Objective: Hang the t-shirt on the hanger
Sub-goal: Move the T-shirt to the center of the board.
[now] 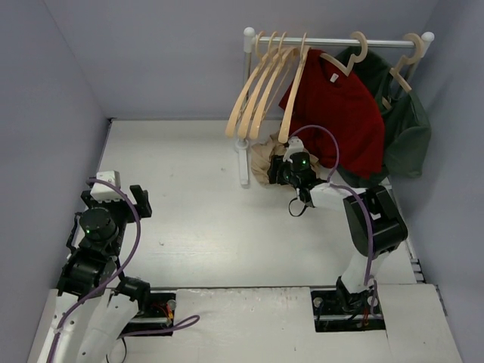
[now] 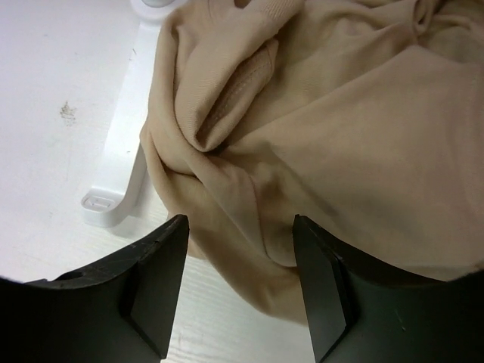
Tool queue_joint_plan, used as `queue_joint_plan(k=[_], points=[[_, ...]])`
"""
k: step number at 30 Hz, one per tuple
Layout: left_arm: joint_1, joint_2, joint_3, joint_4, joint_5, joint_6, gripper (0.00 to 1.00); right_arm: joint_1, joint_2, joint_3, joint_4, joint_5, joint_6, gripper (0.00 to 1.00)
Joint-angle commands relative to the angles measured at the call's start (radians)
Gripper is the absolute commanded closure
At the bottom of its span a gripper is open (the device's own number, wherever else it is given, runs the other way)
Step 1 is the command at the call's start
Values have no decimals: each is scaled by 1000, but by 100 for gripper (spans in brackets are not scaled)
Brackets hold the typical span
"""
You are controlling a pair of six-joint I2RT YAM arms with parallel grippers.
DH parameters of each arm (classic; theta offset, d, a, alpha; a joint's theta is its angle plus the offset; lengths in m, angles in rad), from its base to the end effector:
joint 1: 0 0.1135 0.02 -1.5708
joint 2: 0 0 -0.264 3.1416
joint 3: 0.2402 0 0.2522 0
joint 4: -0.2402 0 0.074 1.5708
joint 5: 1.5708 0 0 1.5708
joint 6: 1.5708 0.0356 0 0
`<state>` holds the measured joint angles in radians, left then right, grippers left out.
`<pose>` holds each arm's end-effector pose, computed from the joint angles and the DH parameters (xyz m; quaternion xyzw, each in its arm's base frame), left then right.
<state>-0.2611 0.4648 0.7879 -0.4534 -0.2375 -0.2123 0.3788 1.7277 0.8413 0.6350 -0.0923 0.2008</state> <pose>0.1035 -0.0190 0.3524 -0.0599 0.7480 -0.0670 0.6575 0.3413 0.1394 0.1952 -0.0983 0.7837 0.2099 0.5763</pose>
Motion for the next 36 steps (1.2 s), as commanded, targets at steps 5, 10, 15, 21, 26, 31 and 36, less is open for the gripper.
queue_joint_plan(k=[5, 10, 15, 21, 26, 31, 36], points=[[-7, 23, 5, 78, 14, 10, 22, -12, 50, 85, 157, 33, -75, 50], [-10, 23, 5, 78, 17, 11, 22, -14, 54, 58, 193, 86, -94, 80], [-10, 22, 5, 79, 19, 13, 22, -12, -99, 12, 160, 128, -130, 100], [-12, 11, 5, 83, 23, 13, 22, 19, -460, -7, -116, 113, -187, 100], [-11, 5, 6, 84, 15, 13, 22, 94, -706, 17, -377, 75, -176, 100], [-10, 16, 35, 62, 13, -12, 22, 202, -758, 162, -548, -70, -161, 100], [-10, 53, 134, -15, 26, -52, 22, 352, -691, 330, -628, -156, -152, 100]])
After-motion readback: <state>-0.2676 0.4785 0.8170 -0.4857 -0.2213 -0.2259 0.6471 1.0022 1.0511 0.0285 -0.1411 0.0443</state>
